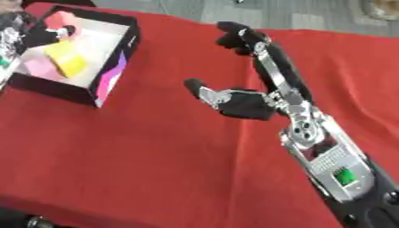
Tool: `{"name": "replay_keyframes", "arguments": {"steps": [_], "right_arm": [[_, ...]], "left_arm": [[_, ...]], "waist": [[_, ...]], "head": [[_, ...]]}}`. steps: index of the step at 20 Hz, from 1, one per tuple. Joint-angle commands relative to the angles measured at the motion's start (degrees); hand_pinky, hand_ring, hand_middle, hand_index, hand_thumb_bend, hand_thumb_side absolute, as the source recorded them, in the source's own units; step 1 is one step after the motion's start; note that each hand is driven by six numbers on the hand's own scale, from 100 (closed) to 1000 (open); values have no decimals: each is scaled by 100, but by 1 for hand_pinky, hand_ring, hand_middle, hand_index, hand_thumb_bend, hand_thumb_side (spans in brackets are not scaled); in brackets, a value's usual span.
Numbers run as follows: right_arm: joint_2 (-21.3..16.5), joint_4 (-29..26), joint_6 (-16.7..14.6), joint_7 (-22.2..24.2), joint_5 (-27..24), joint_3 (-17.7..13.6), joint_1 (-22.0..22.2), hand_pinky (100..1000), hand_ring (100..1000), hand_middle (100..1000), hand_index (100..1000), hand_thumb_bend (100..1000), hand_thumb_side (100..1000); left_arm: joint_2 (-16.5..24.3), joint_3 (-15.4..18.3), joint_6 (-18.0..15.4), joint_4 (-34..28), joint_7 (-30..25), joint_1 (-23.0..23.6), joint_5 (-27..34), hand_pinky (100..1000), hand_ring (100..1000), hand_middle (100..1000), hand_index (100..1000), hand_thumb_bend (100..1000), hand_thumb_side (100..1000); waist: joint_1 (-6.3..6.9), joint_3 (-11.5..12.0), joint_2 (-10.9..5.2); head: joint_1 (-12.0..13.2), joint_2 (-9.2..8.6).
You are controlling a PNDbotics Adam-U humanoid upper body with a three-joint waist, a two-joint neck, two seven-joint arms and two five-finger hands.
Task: Pick up the objects with one hand, pass them to the other hand, and then place them into the box on the other side of the table.
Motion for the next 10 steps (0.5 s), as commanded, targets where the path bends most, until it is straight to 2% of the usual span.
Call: {"name": "replay_keyframes", "arguments": {"steps": [1, 4, 7, 8, 9, 10], "right_arm": [[-70, -108, 13, -34, -36, -77, -62, 848, 822, 723, 894, 516, 366], [-77, -114, 21, -43, -51, -79, -56, 848, 821, 722, 894, 516, 364], [-89, -122, 26, -60, -62, -93, -38, 848, 820, 720, 893, 514, 361], [-95, -127, 27, -75, -62, -107, -29, 848, 820, 720, 893, 505, 363], [-102, -136, 28, -102, -69, -131, -14, 848, 821, 722, 894, 444, 393], [-112, -147, 29, -134, -86, -158, 0, 848, 822, 722, 894, 484, 359]], "left_arm": [[131, 30, -42, -57, 118, -131, 50, 857, 822, 858, 892, 660, 701], [132, 30, -41, -139, 141, -125, 91, 851, 815, 848, 882, 635, 694], [163, 71, 26, -379, 297, -108, 184, 836, 789, 827, 853, 540, 697], [166, 115, 40, -504, 370, -98, 247, 828, 772, 814, 828, 460, 700], [168, 185, 19, -643, 453, -75, 324, 821, 763, 810, 818, 417, 700], [173, 240, -10, -779, 535, -39, 402, 810, 758, 823, 793, 307, 666]], "waist": [[-8, 7, -65], [9, 11, -91], [26, 19, -114], [34, 24, -122], [42, 32, -127], [48, 37, -131]], "head": [[-66, 33], [-81, 33], [-122, 33], [-137, 33], [-158, 33], [-177, 33]]}}
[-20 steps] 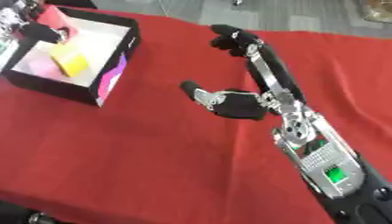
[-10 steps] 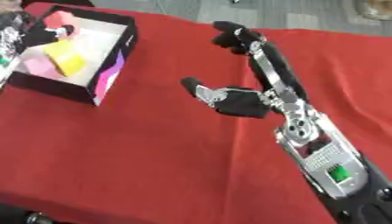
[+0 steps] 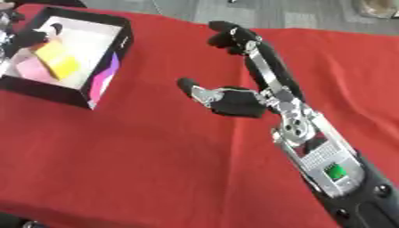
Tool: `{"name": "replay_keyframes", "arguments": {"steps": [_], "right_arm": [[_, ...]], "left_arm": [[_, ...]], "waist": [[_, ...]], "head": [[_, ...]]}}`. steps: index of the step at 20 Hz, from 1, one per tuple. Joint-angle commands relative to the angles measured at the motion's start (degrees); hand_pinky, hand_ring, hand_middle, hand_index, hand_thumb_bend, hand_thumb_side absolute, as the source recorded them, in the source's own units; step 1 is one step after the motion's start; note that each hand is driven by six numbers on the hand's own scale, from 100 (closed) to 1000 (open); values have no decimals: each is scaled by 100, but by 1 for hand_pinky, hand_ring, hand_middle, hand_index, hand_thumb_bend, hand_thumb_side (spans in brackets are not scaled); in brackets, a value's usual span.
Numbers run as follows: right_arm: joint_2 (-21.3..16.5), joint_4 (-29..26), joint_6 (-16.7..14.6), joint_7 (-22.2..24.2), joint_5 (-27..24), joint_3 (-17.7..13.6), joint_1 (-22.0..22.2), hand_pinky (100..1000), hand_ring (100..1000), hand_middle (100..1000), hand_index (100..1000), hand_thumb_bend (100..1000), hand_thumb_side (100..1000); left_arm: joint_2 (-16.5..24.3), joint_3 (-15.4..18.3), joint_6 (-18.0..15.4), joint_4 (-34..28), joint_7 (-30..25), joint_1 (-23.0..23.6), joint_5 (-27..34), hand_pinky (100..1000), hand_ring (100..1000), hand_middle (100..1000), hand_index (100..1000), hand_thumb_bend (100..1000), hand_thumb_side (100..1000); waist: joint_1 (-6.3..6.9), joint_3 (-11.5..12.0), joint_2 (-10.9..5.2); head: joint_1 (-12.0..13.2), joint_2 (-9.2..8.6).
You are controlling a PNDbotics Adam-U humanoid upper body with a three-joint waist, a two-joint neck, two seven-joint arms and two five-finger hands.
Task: Pick up the objects with one hand, pass them to the other hand, and then place them into the box on the other side of the table.
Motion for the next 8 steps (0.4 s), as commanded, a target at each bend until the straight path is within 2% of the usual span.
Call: {"name": "replay_keyframes", "arguments": {"steps": [1, 3, 5, 6, 8], "right_arm": [[-132, -155, 1, -107, -63, -154, -39, 849, 824, 726, 897, 461, 339], [-187, -172, -3, -180, -156, -254, -7, 849, 824, 732, 901, 398, 332], [-253, -153, 5, -288, -302, -390, 44, 850, 825, 734, 904, 331, 337], [-286, -141, 4, -353, -385, -476, 81, 849, 824, 731, 903, 301, 341], [-334, -123, -20, -497, -563, -666, 176, 845, 816, 722, 892, 327, 301]], "left_arm": [[166, 230, -93, -504, 250, 11, 243, 798, 756, 852, 780, 230, 676], [167, 345, -254, -797, 315, 202, 421, 796, 750, 850, 783, 175, 706], [145, 510, -423, -1079, 432, 425, 594, 793, 739, 837, 786, 171, 747], [116, 616, -509, -1221, 510, 544, 681, 789, 733, 830, 788, 169, 797], [25, 823, -689, -1515, 684, 794, 862, 784, 723, 820, 784, 187, 843]], "waist": [[51, 19, -132], [56, 25, -133], [58, 32, -135], [58, 35, -137], [56, 44, -142]], "head": [[-72, 33], [-156, 33], [-251, 33], [-298, 33], [-379, 33]]}}
